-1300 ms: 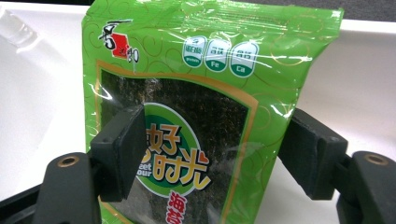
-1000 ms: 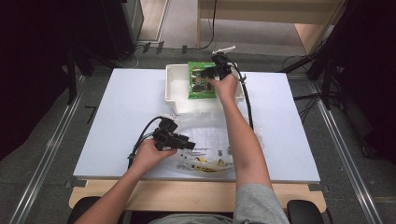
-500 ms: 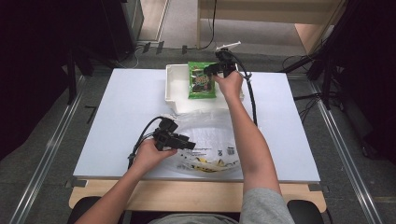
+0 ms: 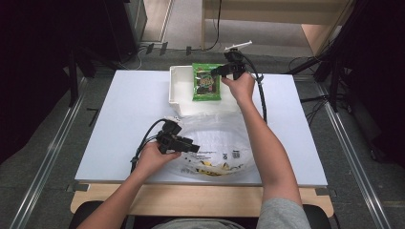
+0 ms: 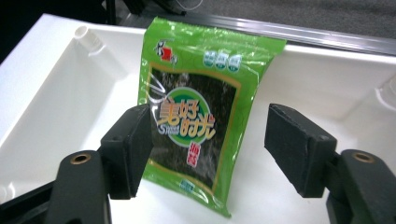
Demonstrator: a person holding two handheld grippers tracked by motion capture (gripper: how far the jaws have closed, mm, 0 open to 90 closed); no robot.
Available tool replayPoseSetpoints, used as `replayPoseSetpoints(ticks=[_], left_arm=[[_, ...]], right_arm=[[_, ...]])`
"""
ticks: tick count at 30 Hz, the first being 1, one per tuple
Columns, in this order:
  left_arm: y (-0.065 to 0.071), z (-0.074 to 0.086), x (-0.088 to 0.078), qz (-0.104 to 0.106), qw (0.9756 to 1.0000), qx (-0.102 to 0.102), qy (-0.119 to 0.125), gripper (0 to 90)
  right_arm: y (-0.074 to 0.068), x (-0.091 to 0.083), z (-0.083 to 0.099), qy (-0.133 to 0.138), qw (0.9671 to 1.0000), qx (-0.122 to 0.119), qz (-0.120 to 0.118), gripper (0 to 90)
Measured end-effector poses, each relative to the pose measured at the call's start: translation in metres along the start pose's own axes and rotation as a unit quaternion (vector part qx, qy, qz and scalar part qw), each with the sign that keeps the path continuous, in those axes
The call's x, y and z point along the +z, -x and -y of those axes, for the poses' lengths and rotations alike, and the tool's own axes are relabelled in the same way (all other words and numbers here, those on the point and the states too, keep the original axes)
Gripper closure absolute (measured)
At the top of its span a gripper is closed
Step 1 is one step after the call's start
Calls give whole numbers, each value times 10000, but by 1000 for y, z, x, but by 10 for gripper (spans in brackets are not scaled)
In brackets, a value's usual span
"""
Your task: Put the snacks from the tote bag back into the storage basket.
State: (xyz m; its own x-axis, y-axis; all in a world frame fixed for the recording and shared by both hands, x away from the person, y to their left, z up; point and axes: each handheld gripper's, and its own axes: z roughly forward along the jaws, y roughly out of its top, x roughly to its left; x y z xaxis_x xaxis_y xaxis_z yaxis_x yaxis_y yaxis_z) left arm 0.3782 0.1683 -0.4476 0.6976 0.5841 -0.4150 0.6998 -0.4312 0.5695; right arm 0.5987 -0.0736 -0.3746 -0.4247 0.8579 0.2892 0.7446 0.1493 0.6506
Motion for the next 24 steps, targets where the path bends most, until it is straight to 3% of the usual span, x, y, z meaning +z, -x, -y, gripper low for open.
replayPoseSetpoints(ticks=[9,13,24], left_arm=[[1,0,-1,0,10000,26,-9,477],[1,0,-1,-9,10000,34,-21,477],[1,0,0,-8,10000,31,-21,477]], right_arm=[[-8,-18,9,157,9996,-136,-199,370],[-14,-28,12,215,9992,-286,-164,376],[-21,-42,29,176,9985,-407,-326,377]])
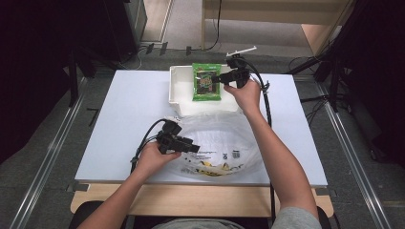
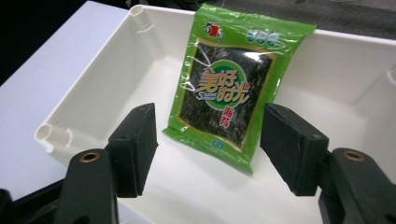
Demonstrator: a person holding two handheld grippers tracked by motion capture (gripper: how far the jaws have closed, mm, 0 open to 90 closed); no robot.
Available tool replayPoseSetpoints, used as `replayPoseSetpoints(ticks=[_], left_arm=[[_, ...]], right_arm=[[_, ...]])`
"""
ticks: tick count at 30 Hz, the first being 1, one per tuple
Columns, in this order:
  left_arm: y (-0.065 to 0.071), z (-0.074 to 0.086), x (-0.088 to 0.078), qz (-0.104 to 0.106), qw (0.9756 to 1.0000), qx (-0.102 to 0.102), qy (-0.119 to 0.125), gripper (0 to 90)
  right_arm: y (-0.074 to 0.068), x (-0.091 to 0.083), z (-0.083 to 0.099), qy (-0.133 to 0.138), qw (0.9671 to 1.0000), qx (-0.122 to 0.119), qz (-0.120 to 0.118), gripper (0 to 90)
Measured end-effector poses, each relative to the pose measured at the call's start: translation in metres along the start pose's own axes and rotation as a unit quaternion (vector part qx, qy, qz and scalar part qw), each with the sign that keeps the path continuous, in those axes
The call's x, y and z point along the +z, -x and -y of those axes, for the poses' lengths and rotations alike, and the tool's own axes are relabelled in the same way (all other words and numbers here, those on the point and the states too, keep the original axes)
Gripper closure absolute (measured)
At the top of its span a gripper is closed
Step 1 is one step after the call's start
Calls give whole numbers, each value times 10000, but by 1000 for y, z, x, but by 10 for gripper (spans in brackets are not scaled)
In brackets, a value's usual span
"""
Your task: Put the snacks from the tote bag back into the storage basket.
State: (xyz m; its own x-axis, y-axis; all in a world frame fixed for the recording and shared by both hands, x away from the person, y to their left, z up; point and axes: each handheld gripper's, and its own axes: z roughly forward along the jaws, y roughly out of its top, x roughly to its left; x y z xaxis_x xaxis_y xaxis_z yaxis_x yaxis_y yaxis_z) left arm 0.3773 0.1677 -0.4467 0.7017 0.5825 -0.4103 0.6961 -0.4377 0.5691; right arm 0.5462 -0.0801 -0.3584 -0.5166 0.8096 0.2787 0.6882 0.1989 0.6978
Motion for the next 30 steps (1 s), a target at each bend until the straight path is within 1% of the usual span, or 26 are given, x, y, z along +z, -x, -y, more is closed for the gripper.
replayPoseSetpoints(ticks=[3,8,9,10,12,13,15,17,21,23,25,26,30], left_arm=[[1,0,1,-12,10000,0,-1,477],[1,0,1,-8,10000,0,2,477],[1,0,1,-10,10000,-1,3,477],[1,0,1,-10,10000,-1,3,477],[1,0,1,11,10000,-7,9,477],[1,0,1,11,10000,-7,9,477],[1,0,1,12,10000,-11,16,477],[0,0,0,26,10000,-14,14,477],[0,0,0,17,10000,-13,10,477],[0,0,0,24,10000,-16,13,476],[1,0,0,16,10000,-13,16,477],[1,0,0,18,10000,-14,18,477],[1,0,1,10,10000,-21,16,476]], right_arm=[[-1,-1,6,-66,10000,-69,-16,384],[-4,0,16,-136,9998,-85,-111,389],[-5,-1,18,-148,9998,-120,-116,389],[-5,-1,18,-148,9998,-120,-116,389],[-9,-2,25,-132,9995,-159,-236,388],[-10,-3,26,-130,9995,-154,-252,386],[-13,-4,29,-180,9992,-225,-266,384],[-15,-7,32,-130,9991,-258,-312,388],[-20,-10,39,-162,9986,-371,-338,390],[-22,-11,41,-208,9983,-446,-298,390],[-23,-13,44,-130,9982,-456,-362,393],[-24,-14,46,-139,9982,-431,-384,394],[-26,-16,53,-161,9977,-477,-445,394]])
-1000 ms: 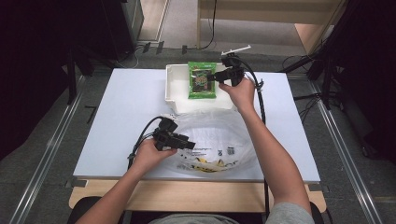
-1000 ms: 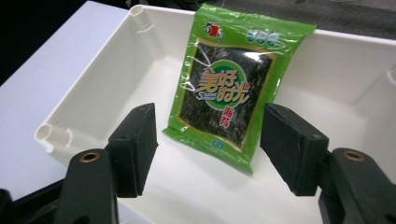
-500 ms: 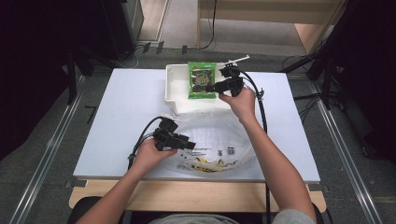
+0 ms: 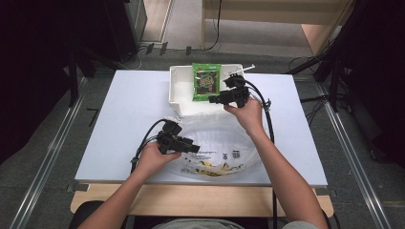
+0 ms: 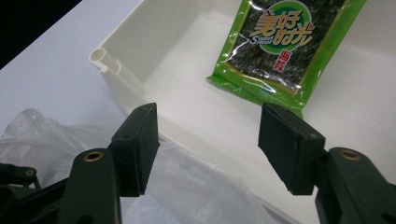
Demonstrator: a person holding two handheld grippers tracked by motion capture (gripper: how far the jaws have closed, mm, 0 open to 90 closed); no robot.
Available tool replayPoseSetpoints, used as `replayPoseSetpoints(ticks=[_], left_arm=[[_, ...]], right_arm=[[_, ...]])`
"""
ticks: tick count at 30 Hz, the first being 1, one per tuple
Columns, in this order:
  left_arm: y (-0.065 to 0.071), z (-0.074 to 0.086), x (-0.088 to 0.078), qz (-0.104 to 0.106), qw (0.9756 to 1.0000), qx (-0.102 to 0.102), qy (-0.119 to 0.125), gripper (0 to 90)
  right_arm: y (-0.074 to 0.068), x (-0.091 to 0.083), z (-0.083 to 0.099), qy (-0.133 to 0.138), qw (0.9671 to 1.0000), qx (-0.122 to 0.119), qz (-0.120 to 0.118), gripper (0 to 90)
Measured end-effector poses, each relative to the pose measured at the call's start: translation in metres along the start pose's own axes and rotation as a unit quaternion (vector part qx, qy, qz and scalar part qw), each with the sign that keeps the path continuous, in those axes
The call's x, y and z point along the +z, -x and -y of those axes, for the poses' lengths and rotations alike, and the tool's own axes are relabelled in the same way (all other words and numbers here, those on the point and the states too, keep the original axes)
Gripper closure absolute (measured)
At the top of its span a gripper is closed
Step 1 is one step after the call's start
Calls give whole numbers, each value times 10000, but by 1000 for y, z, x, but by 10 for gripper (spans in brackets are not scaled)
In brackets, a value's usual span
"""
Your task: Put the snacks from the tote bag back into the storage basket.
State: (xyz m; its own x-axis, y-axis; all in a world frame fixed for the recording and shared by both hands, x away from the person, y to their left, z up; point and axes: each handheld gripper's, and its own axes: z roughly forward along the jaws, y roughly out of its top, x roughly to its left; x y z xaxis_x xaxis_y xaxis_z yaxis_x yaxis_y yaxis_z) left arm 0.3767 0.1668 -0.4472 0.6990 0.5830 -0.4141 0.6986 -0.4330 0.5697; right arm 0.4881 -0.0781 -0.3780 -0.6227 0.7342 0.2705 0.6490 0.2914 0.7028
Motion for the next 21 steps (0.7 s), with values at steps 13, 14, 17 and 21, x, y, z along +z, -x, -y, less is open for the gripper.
replayPoseSetpoints(ticks=[13,14,17,21], left_arm=[[1,0,0,-7,10000,23,-3,474],[1,0,0,0,10000,13,-5,474],[1,0,0,0,10000,29,-12,474],[1,0,0,2,10000,23,-8,474]], right_arm=[[-11,-7,22,-11,9997,-131,-227,398],[-11,-6,23,-10,9996,-172,-235,399],[-13,-7,29,53,9995,-161,-271,399],[-16,-8,35,24,9994,-246,-261,399]])
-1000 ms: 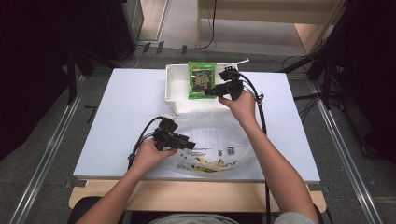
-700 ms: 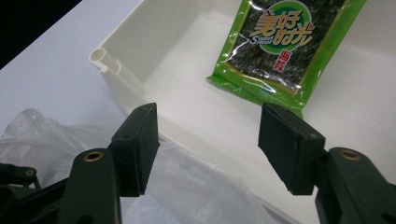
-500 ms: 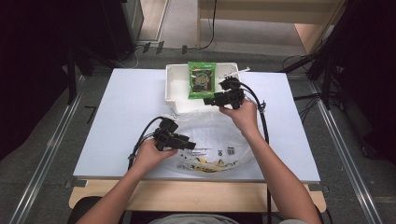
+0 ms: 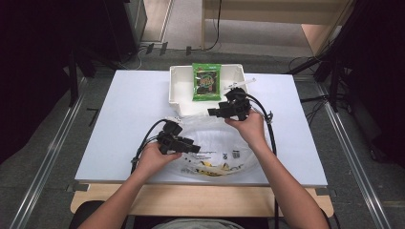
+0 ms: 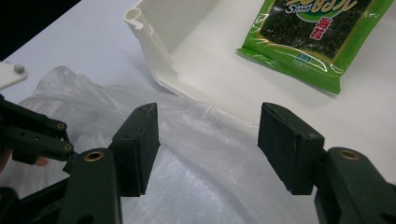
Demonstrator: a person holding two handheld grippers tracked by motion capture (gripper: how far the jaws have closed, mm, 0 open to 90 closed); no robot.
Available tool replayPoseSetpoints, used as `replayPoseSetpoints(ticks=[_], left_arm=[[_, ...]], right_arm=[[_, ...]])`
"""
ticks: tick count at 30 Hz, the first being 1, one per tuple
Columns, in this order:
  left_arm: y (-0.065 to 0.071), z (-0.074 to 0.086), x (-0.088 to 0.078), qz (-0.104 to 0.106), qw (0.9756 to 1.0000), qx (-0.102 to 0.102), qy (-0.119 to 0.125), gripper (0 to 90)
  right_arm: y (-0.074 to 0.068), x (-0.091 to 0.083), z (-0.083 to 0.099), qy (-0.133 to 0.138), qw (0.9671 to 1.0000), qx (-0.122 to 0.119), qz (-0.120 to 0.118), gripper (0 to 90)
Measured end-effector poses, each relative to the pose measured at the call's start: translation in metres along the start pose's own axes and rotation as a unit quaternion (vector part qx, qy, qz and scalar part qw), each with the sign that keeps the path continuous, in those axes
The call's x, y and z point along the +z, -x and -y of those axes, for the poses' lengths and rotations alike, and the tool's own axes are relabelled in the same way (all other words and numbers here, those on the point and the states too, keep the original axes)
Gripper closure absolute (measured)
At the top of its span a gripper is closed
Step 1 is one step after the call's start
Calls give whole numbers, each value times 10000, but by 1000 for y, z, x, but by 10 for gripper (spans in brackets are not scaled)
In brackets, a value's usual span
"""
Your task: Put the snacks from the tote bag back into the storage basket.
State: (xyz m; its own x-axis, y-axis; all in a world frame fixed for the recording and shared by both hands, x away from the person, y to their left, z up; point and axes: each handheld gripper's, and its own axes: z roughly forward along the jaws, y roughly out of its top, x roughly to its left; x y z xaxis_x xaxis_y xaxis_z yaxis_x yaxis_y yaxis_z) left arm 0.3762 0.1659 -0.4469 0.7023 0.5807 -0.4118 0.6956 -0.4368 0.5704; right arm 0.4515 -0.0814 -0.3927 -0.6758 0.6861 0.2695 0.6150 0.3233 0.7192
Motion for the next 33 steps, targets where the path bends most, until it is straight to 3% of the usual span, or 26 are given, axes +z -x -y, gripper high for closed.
replayPoseSetpoints(ticks=[3,7,23,33], left_arm=[[0,0,0,-10,10000,4,6,474],[0,0,0,-9,10000,17,-2,474],[1,0,0,7,10000,34,-3,473],[1,0,0,12,10000,43,-11,471]], right_arm=[[-2,-3,6,84,9997,111,-195,400],[-7,-6,14,105,9998,-9,-146,400],[-18,-17,47,40,9997,-54,-235,399],[-21,-22,68,4,9999,-60,-161,392]])
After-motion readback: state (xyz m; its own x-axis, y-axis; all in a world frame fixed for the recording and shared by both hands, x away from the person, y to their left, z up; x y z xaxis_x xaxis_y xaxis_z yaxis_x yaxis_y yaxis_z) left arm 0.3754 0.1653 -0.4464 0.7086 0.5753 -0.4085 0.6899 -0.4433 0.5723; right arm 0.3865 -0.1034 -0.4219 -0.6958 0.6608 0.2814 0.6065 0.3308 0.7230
